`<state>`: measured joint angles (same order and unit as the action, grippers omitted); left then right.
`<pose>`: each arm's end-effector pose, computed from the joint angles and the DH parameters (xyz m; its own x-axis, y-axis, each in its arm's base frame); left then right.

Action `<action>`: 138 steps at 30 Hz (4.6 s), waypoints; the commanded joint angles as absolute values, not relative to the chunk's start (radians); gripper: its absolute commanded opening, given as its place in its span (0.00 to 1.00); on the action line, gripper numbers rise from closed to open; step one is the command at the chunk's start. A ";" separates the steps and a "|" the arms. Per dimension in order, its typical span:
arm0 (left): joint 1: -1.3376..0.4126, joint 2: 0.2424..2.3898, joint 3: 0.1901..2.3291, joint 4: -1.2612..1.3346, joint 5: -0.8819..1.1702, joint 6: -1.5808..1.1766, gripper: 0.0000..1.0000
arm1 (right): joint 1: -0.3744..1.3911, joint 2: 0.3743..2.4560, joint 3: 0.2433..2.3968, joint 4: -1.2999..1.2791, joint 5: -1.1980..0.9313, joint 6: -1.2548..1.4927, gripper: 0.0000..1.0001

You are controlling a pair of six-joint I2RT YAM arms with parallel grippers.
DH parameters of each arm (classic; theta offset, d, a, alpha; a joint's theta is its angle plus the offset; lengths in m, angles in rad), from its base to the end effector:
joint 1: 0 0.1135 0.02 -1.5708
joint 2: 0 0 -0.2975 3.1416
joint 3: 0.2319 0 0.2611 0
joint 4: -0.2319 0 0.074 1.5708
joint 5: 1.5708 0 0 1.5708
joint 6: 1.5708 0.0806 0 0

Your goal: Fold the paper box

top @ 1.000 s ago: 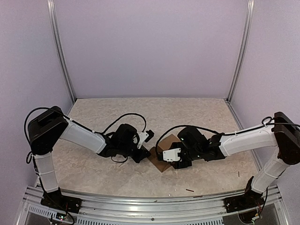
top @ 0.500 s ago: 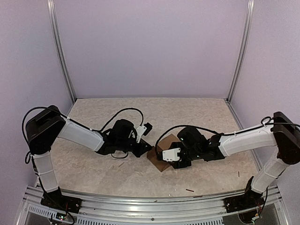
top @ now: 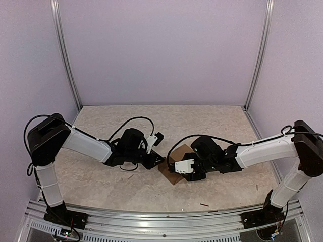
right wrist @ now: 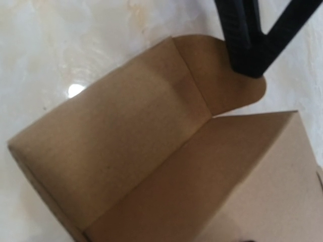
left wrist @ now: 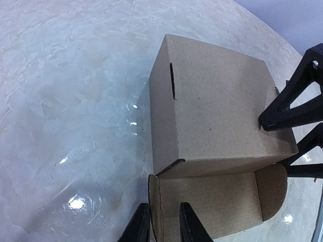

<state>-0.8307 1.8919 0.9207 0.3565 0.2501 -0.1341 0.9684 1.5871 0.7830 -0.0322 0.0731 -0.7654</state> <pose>0.2760 -0.3318 0.1322 -0.4993 0.3546 -0.7905 0.7921 0.5565 -0.2507 0.2019 0.2833 0.1550 0.2469 -0.8604 -0.4457 -0.8639 0.0129 -0.5034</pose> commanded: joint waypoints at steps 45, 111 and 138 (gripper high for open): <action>-0.838 1.935 0.910 0.388 0.273 -0.123 0.00 | 0.979 1.639 0.779 -0.138 0.051 -0.739 0.66; -0.947 1.950 1.121 0.100 0.104 0.074 0.00 | 0.979 1.677 0.787 -0.142 0.037 -0.759 0.63; -0.938 2.014 1.311 -0.157 0.224 0.086 0.00 | 0.979 1.664 0.761 -0.183 -0.020 -0.827 0.64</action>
<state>-0.9142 1.9831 1.2377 -0.1654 0.0647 0.0765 0.9684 1.6154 0.8062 -0.0395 0.0998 -0.8173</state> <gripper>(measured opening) 0.015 0.641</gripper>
